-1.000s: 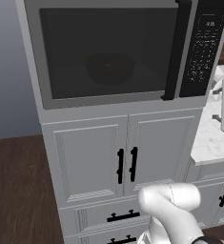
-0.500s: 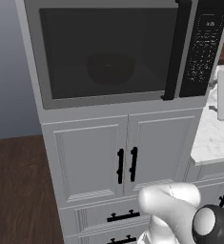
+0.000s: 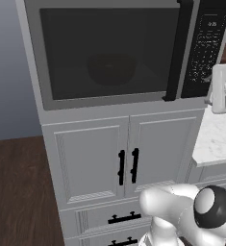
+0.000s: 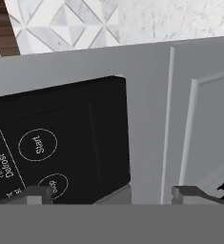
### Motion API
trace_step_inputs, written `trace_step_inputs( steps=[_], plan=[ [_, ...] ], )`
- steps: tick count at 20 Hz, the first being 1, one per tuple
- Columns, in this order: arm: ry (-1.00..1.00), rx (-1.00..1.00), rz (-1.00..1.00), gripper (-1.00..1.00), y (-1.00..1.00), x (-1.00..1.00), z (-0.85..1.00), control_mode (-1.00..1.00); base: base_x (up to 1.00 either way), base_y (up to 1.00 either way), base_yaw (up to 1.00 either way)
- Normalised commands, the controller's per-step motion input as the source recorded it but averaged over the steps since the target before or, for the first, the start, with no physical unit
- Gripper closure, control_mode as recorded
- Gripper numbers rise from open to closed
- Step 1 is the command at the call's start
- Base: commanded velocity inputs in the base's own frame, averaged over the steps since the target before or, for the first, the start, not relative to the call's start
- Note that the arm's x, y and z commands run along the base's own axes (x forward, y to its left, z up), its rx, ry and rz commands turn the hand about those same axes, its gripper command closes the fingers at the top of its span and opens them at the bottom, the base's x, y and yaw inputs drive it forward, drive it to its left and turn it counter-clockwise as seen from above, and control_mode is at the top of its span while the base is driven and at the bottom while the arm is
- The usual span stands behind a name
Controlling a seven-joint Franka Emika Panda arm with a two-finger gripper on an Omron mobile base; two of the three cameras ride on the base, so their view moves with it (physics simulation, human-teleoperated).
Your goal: Pick the squash from the sink and place it in the bowl. Then pick the bowl and place it in the microwave. Then close the microwave door and press the start button.
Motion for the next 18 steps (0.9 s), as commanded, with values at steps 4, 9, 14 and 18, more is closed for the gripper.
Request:
trace_step_inputs(
  steps=[4, 9, 14, 18],
  plan=[
    [0.00, 0.03, 0.00, -1.00, -0.21, 0.25, 0.00, -1.00, 0.00, 0.00, 0.00],
    [0.00, 0.02, 0.00, -1.00, -0.09, 0.25, 0.00, -1.00, 0.00, 0.00, 0.00],
    [0.00, 0.02, 0.00, -1.00, -0.02, 0.27, -0.05, -1.00, 0.00, 0.00, 0.00],
    [0.00, 0.02, 0.00, -1.00, 0.00, 0.09, -0.27, -1.00, 0.00, 0.00, 0.00]
  ],
)
